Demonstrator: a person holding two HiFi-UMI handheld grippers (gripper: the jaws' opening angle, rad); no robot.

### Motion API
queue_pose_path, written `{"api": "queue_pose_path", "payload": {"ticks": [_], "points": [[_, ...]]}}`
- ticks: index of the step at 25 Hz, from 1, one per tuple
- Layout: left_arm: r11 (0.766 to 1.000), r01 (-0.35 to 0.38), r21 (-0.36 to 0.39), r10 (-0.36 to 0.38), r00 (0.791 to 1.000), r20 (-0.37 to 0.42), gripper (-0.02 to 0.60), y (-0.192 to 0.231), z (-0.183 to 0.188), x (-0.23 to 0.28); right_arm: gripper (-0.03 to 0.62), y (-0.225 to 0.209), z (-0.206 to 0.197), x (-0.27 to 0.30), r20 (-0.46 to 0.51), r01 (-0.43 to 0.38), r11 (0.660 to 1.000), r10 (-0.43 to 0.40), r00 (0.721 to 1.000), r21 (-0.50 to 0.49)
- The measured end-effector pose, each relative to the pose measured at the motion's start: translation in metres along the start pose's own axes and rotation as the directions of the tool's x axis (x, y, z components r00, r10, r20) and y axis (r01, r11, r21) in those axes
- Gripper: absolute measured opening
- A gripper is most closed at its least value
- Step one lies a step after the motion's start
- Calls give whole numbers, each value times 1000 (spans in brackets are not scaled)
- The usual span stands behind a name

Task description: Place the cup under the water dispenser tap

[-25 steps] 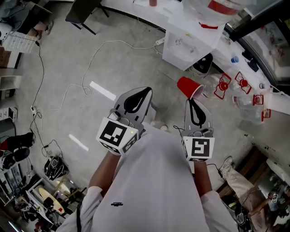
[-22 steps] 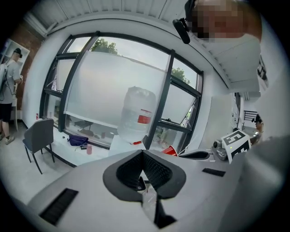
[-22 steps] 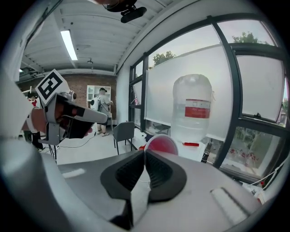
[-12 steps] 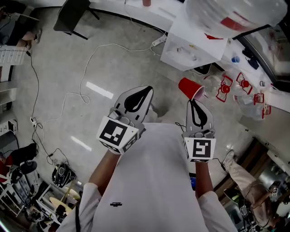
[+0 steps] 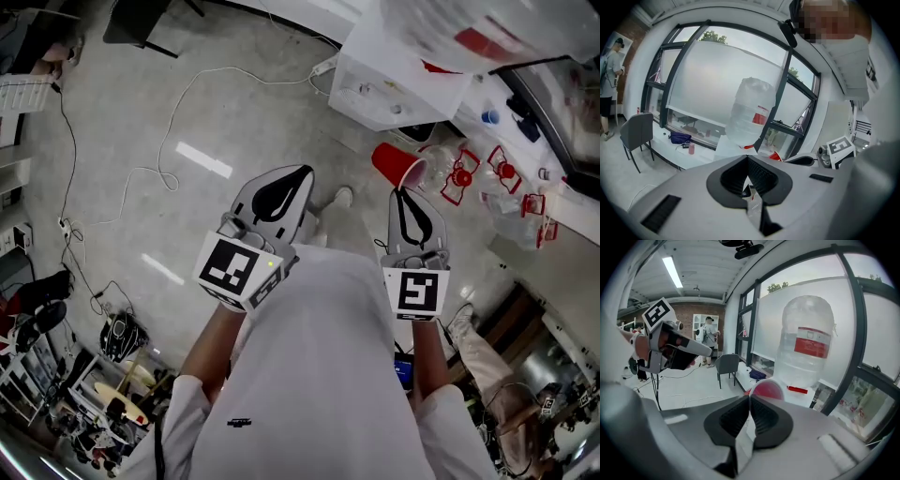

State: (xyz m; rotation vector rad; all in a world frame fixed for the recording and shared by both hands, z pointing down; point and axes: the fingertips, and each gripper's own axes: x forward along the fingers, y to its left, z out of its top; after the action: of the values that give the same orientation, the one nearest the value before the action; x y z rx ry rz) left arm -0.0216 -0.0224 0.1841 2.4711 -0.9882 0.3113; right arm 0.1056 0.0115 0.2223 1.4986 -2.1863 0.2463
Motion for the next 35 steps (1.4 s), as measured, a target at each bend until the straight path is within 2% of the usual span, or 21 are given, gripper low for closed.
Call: {"api": "queue_pose_path", "payload": {"ticks": [6,20,27,35], "points": [[1000,-23,-3,23,1000,-6,0,-6,-4,11,23,-9,-7,6,-5,-44,999,44,999,-14],[998,-61,-4,61,998,-28,0,1,-27,28,23,-1,-33,44,-31,-127,989,125,992,-69],[996,-87,-19,85,992,-93,0,12,-56,33,23,3,-57,70,-71,-160,983,154,986,-85],[993,-99,-71,90,989,-113,0,24,-84,45,23,5,-82,101,-109,-177,979,165,980,-104]]}}
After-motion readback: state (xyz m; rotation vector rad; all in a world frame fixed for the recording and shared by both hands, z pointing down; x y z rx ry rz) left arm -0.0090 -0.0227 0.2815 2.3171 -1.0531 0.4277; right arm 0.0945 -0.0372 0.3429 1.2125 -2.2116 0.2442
